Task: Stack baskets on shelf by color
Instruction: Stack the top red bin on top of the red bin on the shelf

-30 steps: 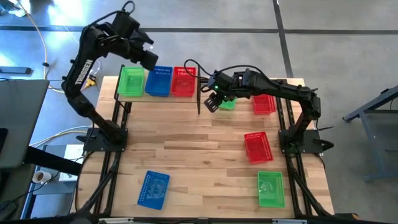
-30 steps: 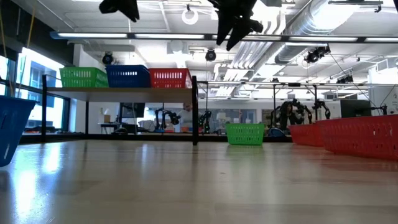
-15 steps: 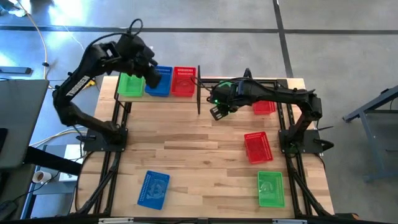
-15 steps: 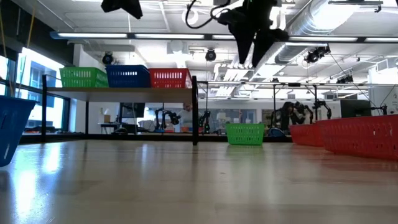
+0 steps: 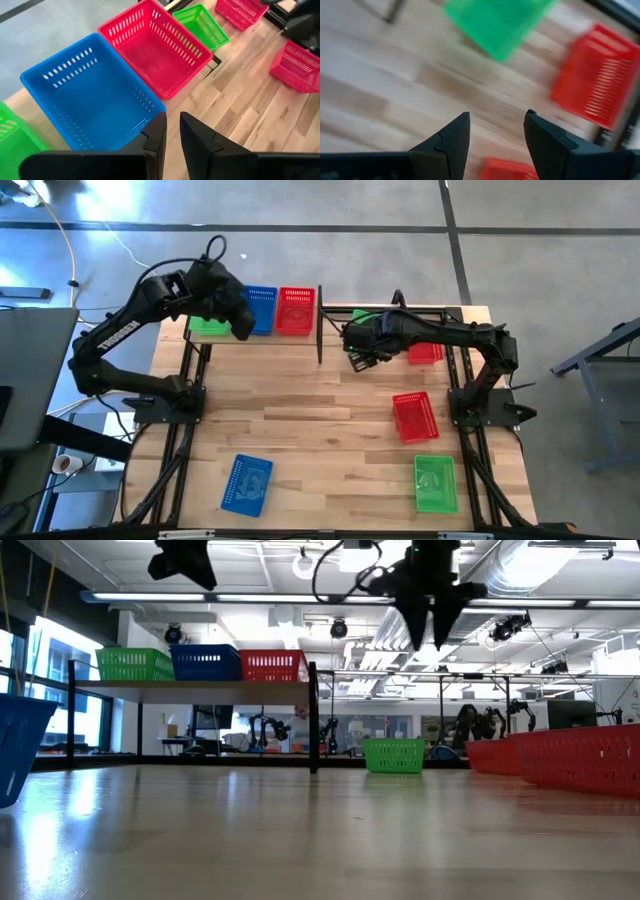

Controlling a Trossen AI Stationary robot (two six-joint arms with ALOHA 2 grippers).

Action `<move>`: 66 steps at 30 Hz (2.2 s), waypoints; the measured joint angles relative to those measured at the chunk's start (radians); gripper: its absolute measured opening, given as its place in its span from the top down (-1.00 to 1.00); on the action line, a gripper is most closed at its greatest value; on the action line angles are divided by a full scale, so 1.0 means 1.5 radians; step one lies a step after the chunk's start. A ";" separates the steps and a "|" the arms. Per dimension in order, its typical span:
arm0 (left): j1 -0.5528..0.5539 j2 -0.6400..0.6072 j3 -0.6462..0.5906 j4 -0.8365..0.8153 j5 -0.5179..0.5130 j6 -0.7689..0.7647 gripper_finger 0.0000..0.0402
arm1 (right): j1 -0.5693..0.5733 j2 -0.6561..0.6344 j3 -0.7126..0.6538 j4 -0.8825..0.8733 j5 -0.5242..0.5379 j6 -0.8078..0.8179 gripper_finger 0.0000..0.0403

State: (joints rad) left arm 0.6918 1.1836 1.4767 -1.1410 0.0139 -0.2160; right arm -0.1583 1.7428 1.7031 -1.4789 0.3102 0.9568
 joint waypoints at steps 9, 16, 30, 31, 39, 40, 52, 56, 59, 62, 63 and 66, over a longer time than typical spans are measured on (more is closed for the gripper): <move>0.000 -0.017 -0.023 0.033 0.003 0.056 0.78 | -0.035 0.000 0.000 -0.061 0.058 0.020 0.15; 0.000 -0.017 -0.023 0.033 0.003 0.088 0.78 | -0.071 -0.003 -0.035 -0.061 0.077 0.007 0.15; 0.001 -0.017 -0.023 0.039 0.001 0.084 0.78 | -0.182 -0.156 -0.252 0.075 0.037 0.002 0.15; 0.001 -0.017 -0.023 0.040 0.001 0.085 0.78 | -0.198 -0.171 -0.262 0.083 0.032 -0.003 0.15; 0.001 -0.016 -0.023 0.042 0.000 0.083 0.78 | -0.352 -0.247 -0.340 0.183 -0.042 -0.095 0.15; 0.001 -0.016 -0.023 0.043 0.000 0.082 0.78 | -0.370 -0.247 -0.346 0.184 -0.046 -0.103 0.15; 0.001 -0.016 -0.023 0.068 0.000 0.082 0.78 | -0.525 -0.205 -0.375 0.242 -0.050 -0.232 0.15; 0.001 -0.016 -0.023 0.068 0.000 0.082 0.78 | -0.552 -0.172 -0.375 0.242 -0.051 -0.263 0.15; 0.001 -0.016 -0.023 0.067 0.000 0.082 0.78 | -0.552 -0.149 -0.374 0.243 -0.049 -0.272 0.15; 0.001 -0.016 -0.023 0.067 0.000 0.082 0.78 | -0.551 -0.127 -0.374 0.241 -0.051 -0.260 0.15; 0.001 -0.016 -0.023 0.067 0.000 0.082 0.78 | -0.552 -0.118 -0.374 0.239 -0.051 -0.256 0.15; 0.001 -0.016 -0.023 0.067 0.000 0.082 0.78 | -0.551 -0.095 -0.375 0.232 -0.027 -0.238 0.15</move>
State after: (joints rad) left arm 0.6933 1.1595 1.4425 -1.0402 0.0139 -0.0929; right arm -0.9851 1.5996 1.1400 -1.1311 0.2694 0.5999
